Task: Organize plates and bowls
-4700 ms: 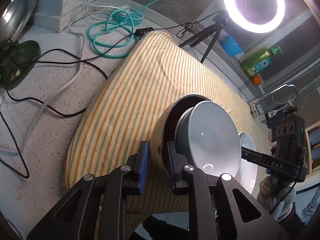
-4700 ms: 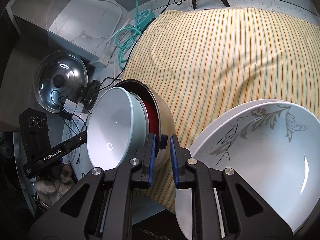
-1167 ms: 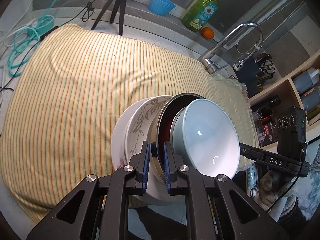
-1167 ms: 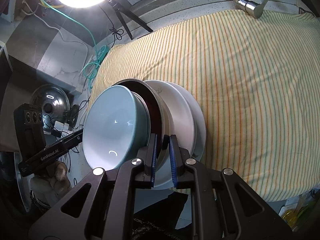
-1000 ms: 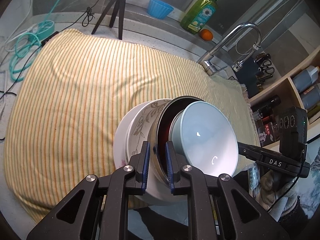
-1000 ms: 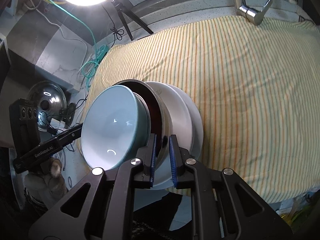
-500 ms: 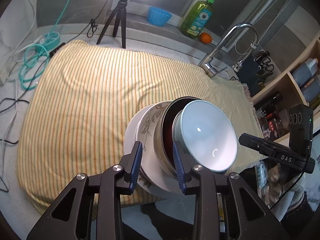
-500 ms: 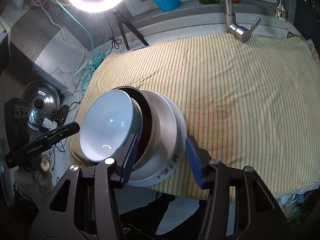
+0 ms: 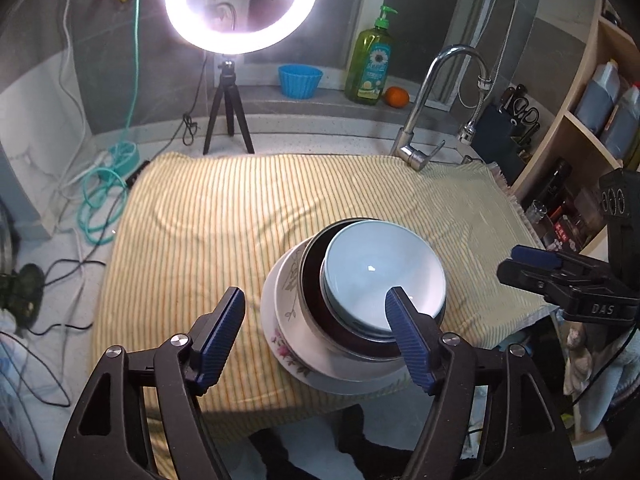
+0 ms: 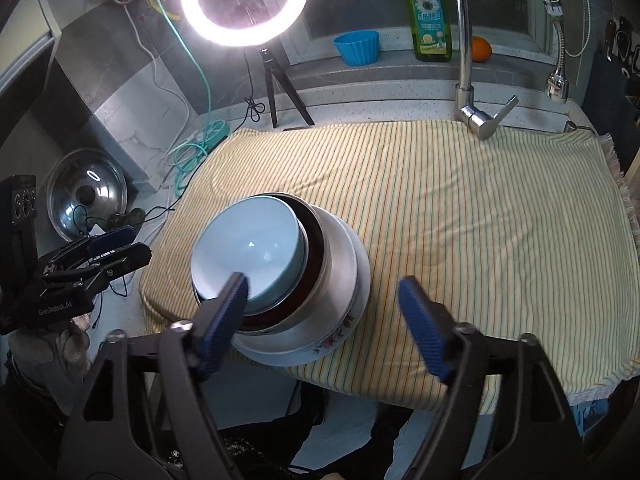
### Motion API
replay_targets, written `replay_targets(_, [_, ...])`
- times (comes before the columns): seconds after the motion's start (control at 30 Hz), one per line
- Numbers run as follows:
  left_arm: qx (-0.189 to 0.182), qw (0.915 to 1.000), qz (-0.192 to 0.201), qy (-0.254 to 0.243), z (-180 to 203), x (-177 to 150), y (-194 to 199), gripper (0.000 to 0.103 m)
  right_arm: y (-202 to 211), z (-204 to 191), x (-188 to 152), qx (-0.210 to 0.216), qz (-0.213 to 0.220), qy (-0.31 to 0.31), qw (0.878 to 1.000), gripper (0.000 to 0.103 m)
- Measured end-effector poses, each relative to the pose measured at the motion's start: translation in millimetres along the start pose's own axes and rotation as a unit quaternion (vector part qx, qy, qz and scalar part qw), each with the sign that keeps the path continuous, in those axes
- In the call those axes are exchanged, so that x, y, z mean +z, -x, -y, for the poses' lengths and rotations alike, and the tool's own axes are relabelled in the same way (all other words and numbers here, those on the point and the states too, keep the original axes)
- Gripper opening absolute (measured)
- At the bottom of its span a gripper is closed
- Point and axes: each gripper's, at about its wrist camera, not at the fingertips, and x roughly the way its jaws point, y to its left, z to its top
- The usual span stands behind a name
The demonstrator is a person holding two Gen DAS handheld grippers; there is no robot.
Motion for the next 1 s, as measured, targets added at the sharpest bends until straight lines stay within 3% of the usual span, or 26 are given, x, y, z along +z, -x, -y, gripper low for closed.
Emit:
replay_targets(0.4, [0.049,0.9985,0.023,0.000,4,0,11,0.073,18,-1,-7,-0.018,0.025,0.015,0.999,0.087])
replay_targets(1.0, [0.056,0.9981,0.024,0.008,4,0,14,0.073,17,3,-3,-0.018,0.033,-0.003,0.999,0.087])
